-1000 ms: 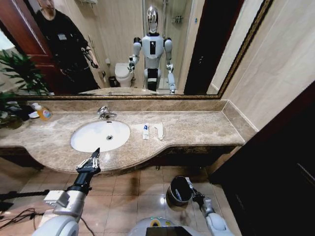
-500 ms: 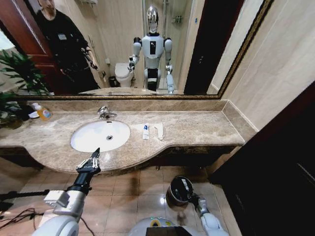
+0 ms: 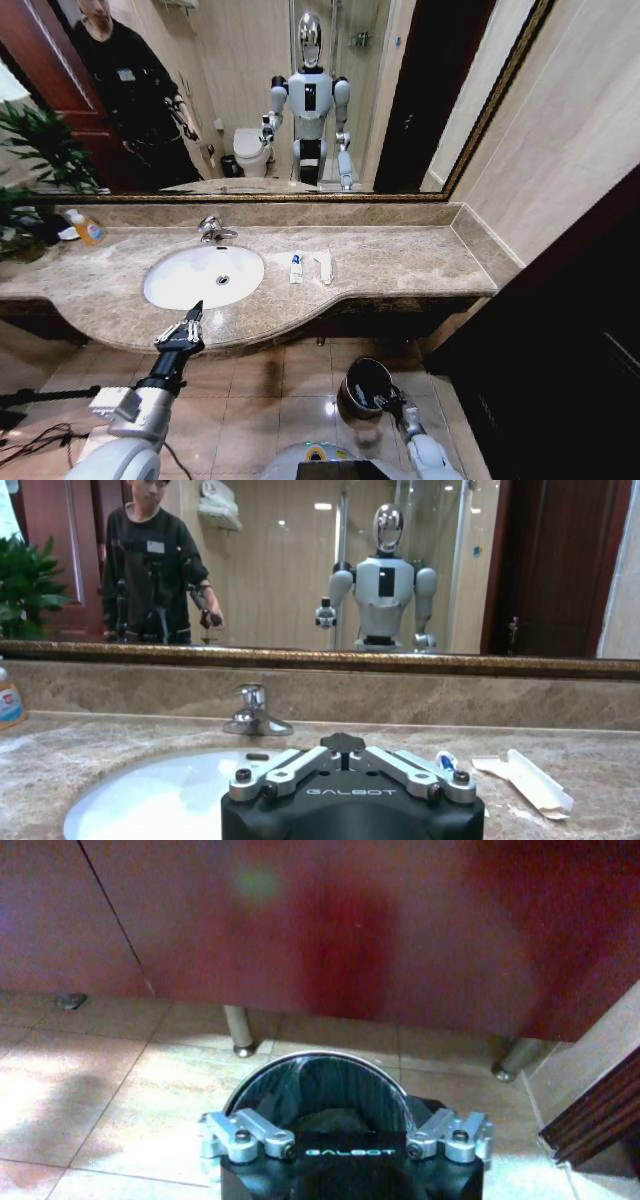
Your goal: Pick up the trash from the sink and place it in the trash bin.
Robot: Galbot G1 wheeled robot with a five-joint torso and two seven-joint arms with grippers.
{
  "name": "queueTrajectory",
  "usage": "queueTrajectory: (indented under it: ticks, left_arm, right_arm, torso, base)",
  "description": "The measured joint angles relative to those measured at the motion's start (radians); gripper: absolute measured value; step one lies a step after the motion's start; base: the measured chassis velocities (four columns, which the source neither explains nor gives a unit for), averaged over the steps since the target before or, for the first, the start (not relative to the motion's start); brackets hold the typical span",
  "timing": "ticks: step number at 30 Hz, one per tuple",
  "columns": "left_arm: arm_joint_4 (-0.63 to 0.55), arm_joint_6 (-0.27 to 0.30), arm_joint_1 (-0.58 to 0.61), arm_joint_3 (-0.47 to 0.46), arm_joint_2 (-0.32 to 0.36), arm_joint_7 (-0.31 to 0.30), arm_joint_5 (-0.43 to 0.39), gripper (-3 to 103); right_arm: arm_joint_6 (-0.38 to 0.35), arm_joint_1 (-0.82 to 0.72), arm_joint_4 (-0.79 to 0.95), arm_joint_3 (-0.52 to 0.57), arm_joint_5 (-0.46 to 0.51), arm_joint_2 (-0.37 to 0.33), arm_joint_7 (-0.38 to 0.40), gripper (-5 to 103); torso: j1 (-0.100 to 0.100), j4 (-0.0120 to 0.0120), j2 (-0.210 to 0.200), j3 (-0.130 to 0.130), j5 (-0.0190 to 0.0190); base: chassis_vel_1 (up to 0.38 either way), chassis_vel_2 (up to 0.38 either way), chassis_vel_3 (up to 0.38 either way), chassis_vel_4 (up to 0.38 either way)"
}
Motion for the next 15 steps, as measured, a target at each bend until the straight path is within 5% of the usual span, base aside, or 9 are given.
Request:
queueTrajectory:
  ticks: [4,15]
  left_arm:
    - [0.0,0.0,0.0,0.0,0.0,0.0,0.0,0]
    - [0.0,0.0,0.0,0.0,0.0,0.0,0.0,0]
  right_arm:
    - [0.0,-0.003,0.007,0.001,0.005,0.0,0.005,100]
    - [-0.013,-0.092,0.172,-0.003,0.087,-0.039,0.02,100]
  torso:
    - [0.0,0.0,0.0,0.0,0.0]
    - [0.0,0.0,0.0,0.0,0.0002]
  base:
    - [0.0,0.0,0.0,0.0]
    - [0.0,0.0,0.0,0.0]
